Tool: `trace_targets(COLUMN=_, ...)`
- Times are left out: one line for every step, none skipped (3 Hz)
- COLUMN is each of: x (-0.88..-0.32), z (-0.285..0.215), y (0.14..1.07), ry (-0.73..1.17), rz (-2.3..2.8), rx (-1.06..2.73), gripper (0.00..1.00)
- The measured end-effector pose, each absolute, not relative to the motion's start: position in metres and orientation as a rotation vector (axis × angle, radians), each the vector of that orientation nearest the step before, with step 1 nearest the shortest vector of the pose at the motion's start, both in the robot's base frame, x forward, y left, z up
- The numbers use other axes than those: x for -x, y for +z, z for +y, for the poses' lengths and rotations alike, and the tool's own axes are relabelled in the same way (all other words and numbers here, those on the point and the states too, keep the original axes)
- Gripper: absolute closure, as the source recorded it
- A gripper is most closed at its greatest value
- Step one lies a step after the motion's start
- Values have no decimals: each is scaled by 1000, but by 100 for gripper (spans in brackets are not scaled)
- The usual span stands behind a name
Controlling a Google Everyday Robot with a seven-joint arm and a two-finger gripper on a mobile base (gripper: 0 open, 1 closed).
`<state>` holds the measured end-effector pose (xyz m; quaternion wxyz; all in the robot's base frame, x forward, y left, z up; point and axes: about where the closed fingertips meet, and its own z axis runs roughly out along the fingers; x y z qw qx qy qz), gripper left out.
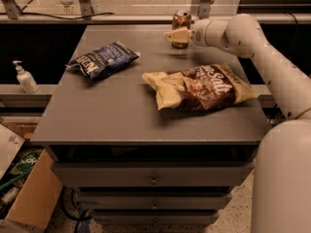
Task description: Move orange can near blue chip bag
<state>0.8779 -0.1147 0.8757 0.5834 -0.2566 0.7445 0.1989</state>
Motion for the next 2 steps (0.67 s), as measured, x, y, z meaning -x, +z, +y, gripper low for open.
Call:
trace_targets(x=-881, z=-114, y=877, ry=450, rz=1726, rx=604, gripper=41)
trace_targets(x=-875, z=-120, y=880, ry=442, rz=1714, rx=613, gripper=64)
